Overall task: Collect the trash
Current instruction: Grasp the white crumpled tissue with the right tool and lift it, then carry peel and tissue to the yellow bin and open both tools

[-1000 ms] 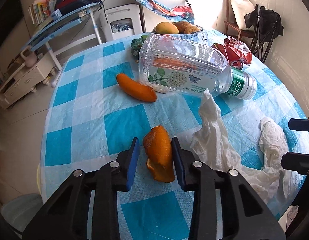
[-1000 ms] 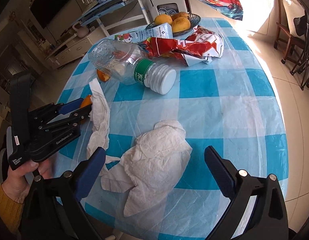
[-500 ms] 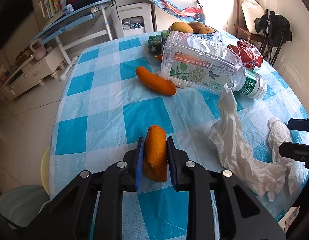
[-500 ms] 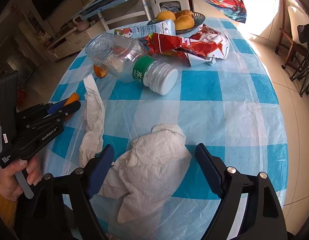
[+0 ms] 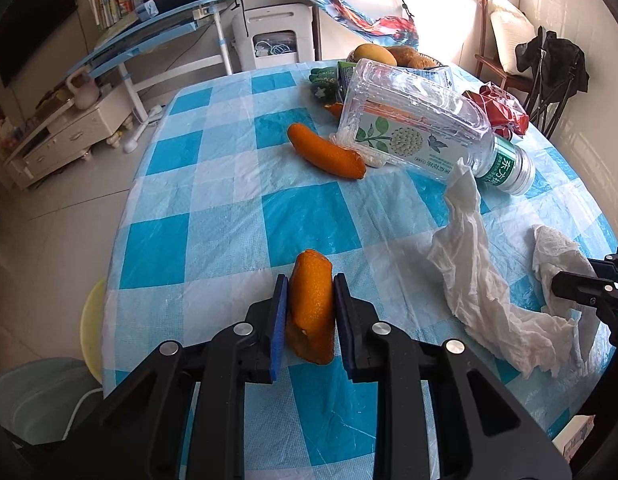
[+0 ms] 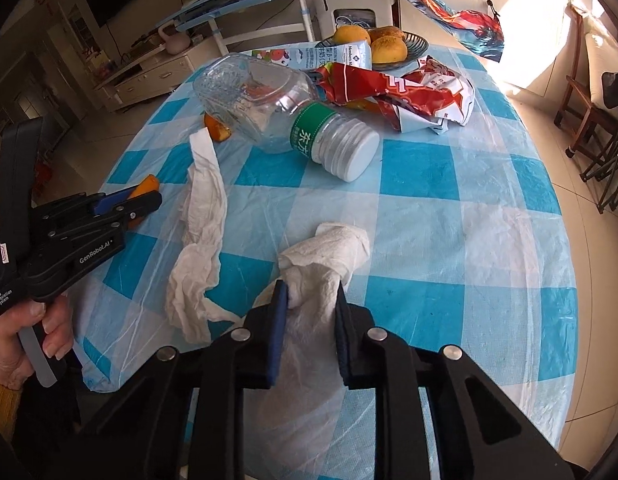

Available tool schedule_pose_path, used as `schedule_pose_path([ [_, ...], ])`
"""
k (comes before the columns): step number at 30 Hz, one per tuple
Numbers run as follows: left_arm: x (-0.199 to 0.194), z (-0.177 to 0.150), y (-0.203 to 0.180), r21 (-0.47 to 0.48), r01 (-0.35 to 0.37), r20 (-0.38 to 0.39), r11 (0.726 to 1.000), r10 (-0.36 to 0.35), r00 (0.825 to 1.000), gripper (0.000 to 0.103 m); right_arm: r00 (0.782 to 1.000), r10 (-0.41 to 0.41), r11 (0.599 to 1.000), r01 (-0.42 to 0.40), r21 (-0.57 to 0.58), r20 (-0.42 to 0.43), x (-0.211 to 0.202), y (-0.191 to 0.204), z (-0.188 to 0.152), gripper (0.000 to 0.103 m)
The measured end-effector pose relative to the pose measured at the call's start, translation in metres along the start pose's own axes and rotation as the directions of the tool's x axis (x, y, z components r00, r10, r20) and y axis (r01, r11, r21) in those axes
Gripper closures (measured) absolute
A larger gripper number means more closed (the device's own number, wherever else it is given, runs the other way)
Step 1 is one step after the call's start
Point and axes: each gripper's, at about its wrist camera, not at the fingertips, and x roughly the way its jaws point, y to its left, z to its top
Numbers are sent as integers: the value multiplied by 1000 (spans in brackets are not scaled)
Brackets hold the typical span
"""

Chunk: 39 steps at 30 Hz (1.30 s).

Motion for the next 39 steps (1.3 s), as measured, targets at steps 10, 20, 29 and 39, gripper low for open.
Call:
schedule_pose_path([
  [10, -4, -2, 6, -22, 35, 18, 999, -35, 999, 88, 998, 5, 1000, -6, 19, 61, -7, -2, 5, 88],
  [20, -30, 2, 34, -120, 118, 97, 986, -107, 990, 89, 971, 27, 1000, -22, -22, 236, -35, 13, 16, 88],
  [29, -47, 2, 65, -192, 131, 147, 973, -104, 984, 89, 895, 92, 995, -61, -85, 437, -66, 33, 20, 88],
  [39, -85, 16, 114, -220, 48, 206, 974, -2, 978, 89, 872, 203, 968, -111, -224, 445, -59, 86, 31, 87],
])
